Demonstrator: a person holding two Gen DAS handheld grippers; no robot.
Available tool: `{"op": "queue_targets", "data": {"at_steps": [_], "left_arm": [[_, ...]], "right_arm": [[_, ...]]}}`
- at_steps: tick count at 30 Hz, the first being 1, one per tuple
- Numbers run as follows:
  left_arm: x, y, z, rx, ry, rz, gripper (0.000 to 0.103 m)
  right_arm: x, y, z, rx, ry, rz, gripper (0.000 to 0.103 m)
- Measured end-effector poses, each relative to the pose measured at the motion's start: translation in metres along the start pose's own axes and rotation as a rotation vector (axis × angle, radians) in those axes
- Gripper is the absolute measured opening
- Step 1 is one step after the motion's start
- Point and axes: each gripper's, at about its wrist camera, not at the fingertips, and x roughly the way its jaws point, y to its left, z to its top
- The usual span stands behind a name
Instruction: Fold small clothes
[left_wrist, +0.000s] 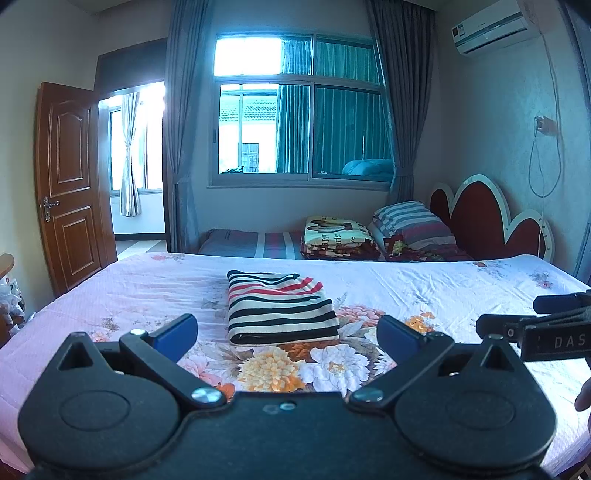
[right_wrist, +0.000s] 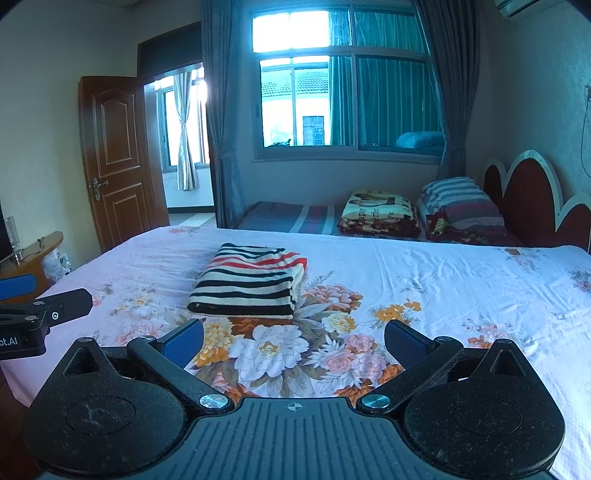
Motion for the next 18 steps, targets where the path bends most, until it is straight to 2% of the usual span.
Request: {"op": "queue_targets", "data": {"at_steps": [18], "left_arm": [[0.0007,-0.0006,-0.0007,0.007,-0.007,-0.002,0.102]], "right_arm": [[-0.0015,-0.0013,0.0011,-0.009,0.004,-0.004,0.103]]}}
